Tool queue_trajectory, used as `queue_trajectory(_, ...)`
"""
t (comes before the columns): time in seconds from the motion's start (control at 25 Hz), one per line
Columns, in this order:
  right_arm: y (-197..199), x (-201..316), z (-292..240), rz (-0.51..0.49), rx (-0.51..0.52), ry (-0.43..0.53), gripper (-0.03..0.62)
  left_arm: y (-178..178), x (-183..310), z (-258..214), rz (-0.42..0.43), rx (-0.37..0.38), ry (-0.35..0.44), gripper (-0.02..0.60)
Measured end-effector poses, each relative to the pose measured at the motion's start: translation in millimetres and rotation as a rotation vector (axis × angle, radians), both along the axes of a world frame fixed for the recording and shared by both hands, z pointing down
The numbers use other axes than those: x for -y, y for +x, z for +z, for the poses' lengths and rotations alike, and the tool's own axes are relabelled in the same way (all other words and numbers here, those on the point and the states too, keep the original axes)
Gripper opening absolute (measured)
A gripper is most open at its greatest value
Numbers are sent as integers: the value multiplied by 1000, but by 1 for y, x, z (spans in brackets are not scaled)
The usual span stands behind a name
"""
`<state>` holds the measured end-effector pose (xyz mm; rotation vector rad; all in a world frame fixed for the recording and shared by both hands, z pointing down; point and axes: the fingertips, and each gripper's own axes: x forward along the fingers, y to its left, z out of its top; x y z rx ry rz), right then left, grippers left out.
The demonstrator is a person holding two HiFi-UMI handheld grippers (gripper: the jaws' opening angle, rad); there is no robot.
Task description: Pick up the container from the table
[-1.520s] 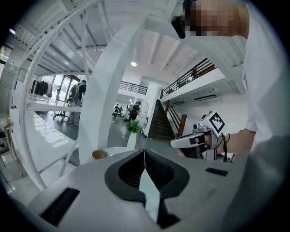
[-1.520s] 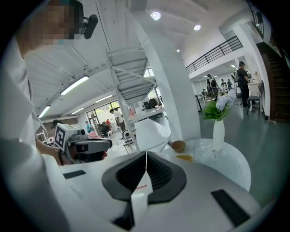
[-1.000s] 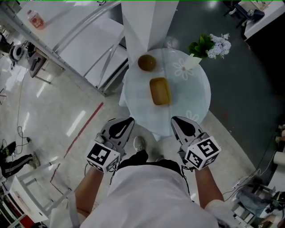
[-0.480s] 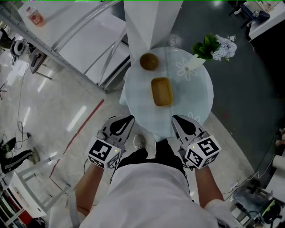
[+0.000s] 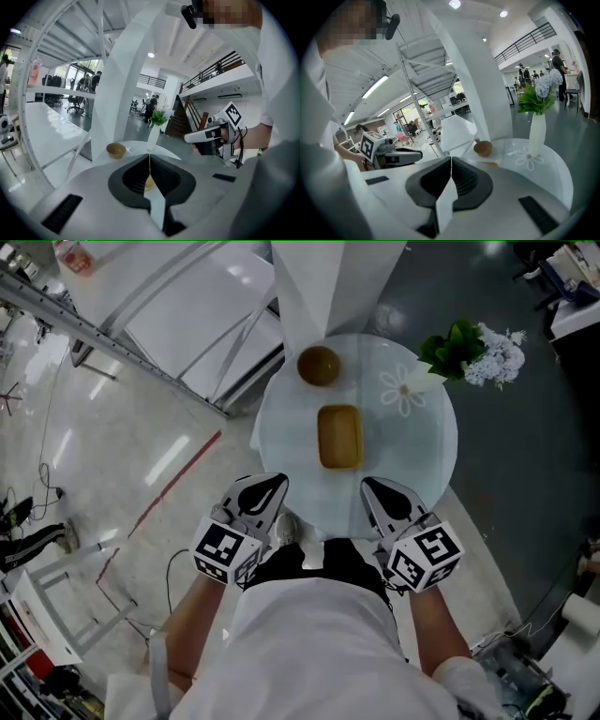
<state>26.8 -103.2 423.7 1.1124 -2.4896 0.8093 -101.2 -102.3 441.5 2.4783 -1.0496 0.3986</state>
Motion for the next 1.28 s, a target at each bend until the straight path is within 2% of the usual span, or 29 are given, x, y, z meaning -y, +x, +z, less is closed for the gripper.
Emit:
queue_trajectory(0.68,38,58,51,-95,21,-104,23,30,65,63,-134,38,-84,21)
queue_trajectory(1.28,62,77,97,-110,-1,-185,23,47,92,132,-185,34,-206,23)
